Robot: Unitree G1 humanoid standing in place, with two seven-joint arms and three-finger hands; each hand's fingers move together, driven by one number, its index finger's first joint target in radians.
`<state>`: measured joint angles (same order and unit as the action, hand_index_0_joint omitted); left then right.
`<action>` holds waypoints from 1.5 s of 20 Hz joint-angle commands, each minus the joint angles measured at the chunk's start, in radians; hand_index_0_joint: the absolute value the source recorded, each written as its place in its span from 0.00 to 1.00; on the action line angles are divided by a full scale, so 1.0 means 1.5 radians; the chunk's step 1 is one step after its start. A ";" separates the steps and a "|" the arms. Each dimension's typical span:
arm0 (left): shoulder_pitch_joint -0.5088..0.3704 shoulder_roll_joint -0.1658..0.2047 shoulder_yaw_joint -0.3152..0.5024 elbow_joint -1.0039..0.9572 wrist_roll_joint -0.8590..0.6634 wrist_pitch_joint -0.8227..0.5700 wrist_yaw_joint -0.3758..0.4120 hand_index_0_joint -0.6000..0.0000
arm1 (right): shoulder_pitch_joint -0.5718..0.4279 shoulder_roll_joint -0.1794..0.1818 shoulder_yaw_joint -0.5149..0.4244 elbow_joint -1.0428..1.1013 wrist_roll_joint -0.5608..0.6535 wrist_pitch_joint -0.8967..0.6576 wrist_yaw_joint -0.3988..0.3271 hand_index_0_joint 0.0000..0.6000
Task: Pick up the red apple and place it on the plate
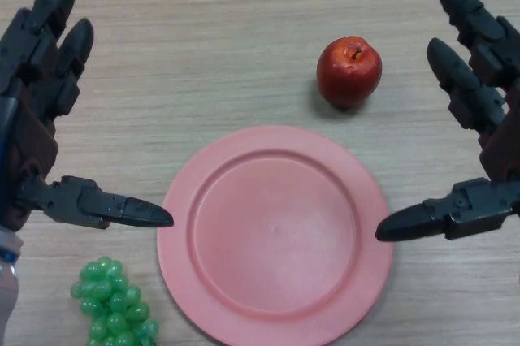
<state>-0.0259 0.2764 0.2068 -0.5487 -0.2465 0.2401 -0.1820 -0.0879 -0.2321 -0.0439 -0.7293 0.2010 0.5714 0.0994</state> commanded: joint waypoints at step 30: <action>-0.066 0.031 0.023 0.049 0.021 -0.122 0.021 1.00 | -0.441 -0.029 0.011 0.784 -0.208 -0.451 -0.075 0.00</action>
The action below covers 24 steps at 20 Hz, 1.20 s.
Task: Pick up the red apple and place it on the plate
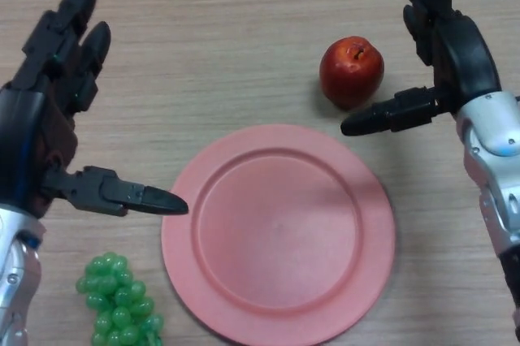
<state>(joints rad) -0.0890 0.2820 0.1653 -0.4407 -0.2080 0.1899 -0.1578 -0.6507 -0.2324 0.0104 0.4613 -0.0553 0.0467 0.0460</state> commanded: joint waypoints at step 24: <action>-0.034 0.054 0.089 0.070 -0.006 -0.176 0.028 1.00 | -0.287 0.026 0.085 0.514 -0.402 -0.262 -0.218 1.00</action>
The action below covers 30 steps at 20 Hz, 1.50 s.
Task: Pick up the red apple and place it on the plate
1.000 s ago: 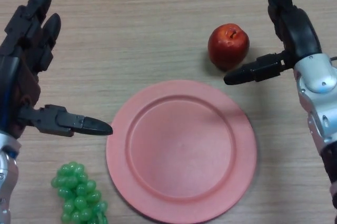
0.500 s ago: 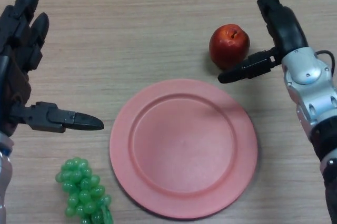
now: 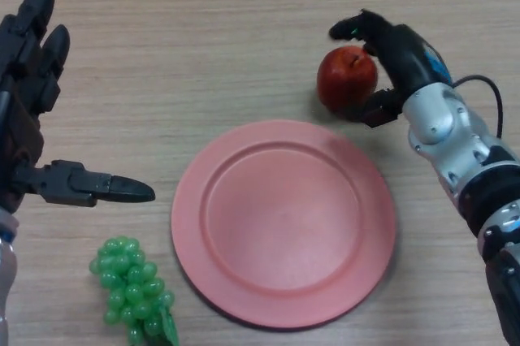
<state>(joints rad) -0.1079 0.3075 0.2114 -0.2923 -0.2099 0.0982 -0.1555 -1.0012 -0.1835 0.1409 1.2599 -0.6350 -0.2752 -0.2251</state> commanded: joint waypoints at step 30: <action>-0.041 0.036 0.035 -0.057 -0.023 -0.074 0.029 1.00 | 0.412 -0.004 0.050 -0.737 0.206 0.097 0.112 1.00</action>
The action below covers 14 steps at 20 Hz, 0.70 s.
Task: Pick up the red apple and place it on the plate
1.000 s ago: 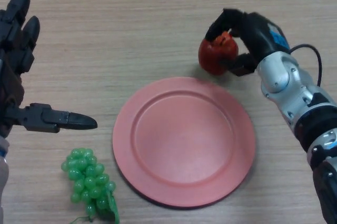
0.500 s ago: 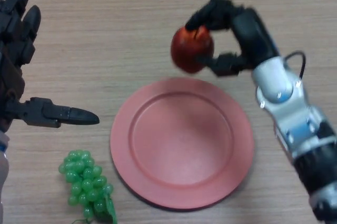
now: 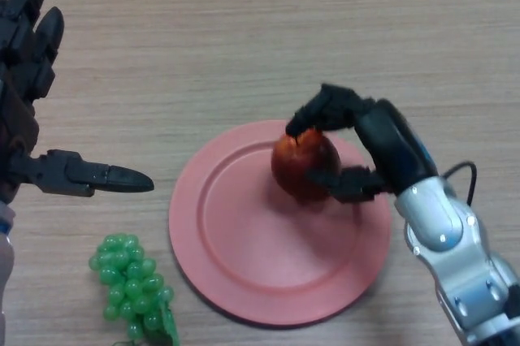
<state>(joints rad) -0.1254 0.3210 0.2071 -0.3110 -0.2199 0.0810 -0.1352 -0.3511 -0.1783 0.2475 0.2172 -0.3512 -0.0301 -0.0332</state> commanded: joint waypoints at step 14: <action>-0.050 0.022 0.013 -0.082 -0.004 -0.004 0.005 1.00 | -0.006 -0.008 -0.097 -0.189 0.140 0.026 0.045 0.00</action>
<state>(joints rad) -0.1514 0.3204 0.1950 -0.3695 -0.2185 0.1626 -0.1355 -0.3188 -0.1808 0.1603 -0.0078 -0.1903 0.1021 0.0409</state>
